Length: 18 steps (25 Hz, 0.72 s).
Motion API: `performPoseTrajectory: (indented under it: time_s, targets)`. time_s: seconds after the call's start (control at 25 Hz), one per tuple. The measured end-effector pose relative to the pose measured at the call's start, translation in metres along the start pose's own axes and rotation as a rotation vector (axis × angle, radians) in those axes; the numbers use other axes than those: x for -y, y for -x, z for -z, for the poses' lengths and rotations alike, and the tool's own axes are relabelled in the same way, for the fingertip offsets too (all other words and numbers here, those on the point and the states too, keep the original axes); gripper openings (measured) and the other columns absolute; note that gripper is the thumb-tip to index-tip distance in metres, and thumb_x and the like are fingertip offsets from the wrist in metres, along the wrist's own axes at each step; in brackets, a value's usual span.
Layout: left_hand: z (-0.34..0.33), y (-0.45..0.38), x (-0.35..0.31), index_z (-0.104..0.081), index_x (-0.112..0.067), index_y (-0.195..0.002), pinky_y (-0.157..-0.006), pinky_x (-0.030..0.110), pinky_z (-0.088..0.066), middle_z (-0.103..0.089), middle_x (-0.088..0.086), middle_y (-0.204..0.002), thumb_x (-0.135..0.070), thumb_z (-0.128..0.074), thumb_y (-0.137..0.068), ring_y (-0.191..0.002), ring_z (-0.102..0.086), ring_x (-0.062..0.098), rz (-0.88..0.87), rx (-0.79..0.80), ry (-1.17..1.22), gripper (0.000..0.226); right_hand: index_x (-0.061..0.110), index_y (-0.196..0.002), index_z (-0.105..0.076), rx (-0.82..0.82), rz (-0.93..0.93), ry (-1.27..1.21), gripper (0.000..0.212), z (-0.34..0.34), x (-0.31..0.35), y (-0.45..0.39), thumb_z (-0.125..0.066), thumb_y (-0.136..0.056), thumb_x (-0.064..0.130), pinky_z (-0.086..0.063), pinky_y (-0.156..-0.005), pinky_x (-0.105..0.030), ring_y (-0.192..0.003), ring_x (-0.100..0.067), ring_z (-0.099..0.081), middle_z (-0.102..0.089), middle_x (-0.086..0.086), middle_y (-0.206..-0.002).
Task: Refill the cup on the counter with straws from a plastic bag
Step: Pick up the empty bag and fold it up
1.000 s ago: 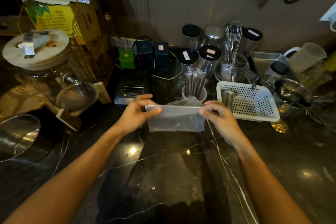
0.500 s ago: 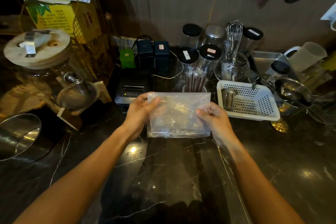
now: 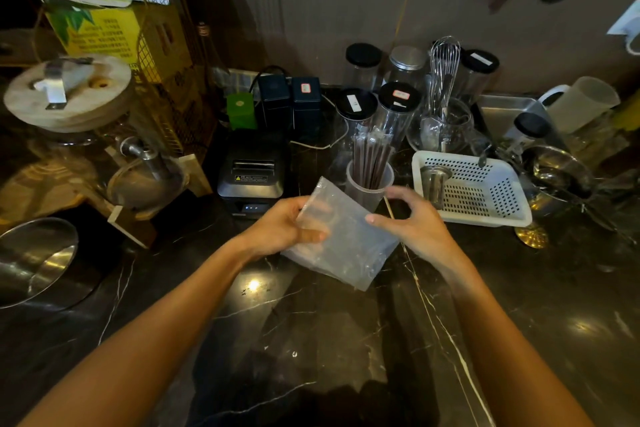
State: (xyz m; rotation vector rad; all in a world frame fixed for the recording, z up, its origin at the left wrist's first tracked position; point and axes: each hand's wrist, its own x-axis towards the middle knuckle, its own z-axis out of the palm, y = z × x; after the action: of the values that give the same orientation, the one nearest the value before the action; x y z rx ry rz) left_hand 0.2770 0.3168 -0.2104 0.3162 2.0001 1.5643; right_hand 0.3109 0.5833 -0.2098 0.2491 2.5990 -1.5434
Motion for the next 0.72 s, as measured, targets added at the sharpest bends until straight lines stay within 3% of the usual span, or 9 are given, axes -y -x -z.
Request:
performPoseTrajectory:
  time_s: [0.08,0.16,0.24,0.32,0.4,0.48,0.72]
  targets:
    - [0.0,-0.003,-0.008,-0.067,-0.015,-0.125,-0.09,0.027,-0.061,-0.076,0.002,-0.118,-0.005,-0.077,-0.087,-0.107,-0.075,0.015,-0.009,0.017,0.038,0.041,0.02,-0.12,-0.073,0.17,0.018,0.053,0.042,0.001,-0.001,-0.003,-0.087,-0.083,0.036,-0.056,-0.086,-0.026,-0.106,-0.01,-0.073,-0.076,0.007,-0.114]
    - [0.002,-0.004,-0.01,-0.067,-0.013,-0.126,-0.088,0.029,-0.062,-0.077,0.005,-0.117,-0.007,-0.077,-0.088,-0.106,-0.076,0.019,-0.004,-0.013,0.133,0.04,0.011,-0.102,-0.075,0.205,0.023,0.026,0.027,-0.001,-0.002,-0.003,-0.083,-0.087,0.033,-0.062,-0.079,-0.041,-0.091,-0.018,-0.078,-0.079,-0.005,-0.098]
    - [0.008,-0.004,-0.007,-0.067,-0.013,-0.128,-0.086,0.033,-0.063,-0.076,0.009,-0.118,-0.014,-0.073,-0.093,-0.107,-0.075,0.027,0.007,-0.095,0.285,0.036,0.004,-0.098,-0.073,0.162,-0.017,-0.129,0.024,-0.001,-0.003,-0.001,-0.079,-0.091,0.026,-0.062,-0.082,-0.044,-0.092,-0.028,-0.078,-0.079,-0.01,-0.097]
    - [0.011,-0.005,0.002,-0.063,-0.011,-0.134,-0.095,0.043,-0.06,-0.072,0.016,-0.127,-0.025,-0.065,-0.098,-0.116,-0.071,0.034,0.028,-0.07,0.453,0.039,0.011,-0.098,-0.076,0.128,-0.072,-0.323,0.012,-0.001,-0.004,0.002,-0.077,-0.093,0.022,-0.061,-0.087,-0.042,-0.099,-0.032,-0.076,-0.079,-0.008,-0.1]
    - [0.004,-0.004,0.009,-0.06,-0.01,-0.138,-0.104,0.049,-0.054,-0.069,0.017,-0.133,-0.029,-0.063,-0.099,-0.122,-0.068,0.035,0.077,0.015,0.478,0.044,0.013,-0.105,-0.078,0.118,-0.088,-0.44,0.015,-0.002,-0.008,0.005,-0.076,-0.094,0.023,-0.057,-0.099,-0.049,-0.111,-0.036,-0.073,-0.079,-0.01,-0.111]
    - [-0.009,-0.006,0.013,-0.061,-0.008,-0.137,-0.104,0.048,-0.054,-0.071,0.015,-0.132,-0.025,-0.064,-0.099,-0.123,-0.069,0.033,0.089,0.039,0.427,0.042,0.012,-0.113,-0.077,0.135,-0.096,-0.482,0.023,-0.005,-0.007,0.008,-0.075,-0.094,0.025,-0.054,-0.105,-0.054,-0.116,-0.035,-0.072,-0.077,-0.012,-0.118]
    - [-0.021,-0.021,0.013,-0.069,-0.005,-0.127,-0.093,0.04,-0.061,-0.076,0.014,-0.122,-0.02,-0.064,-0.1,-0.116,-0.072,0.034,0.053,-0.123,0.433,0.031,0.007,-0.121,-0.074,0.192,-0.235,-0.558,0.033,0.001,-0.011,0.013,-0.071,-0.097,0.029,-0.058,-0.102,-0.051,-0.111,-0.031,-0.076,-0.079,-0.013,-0.117]
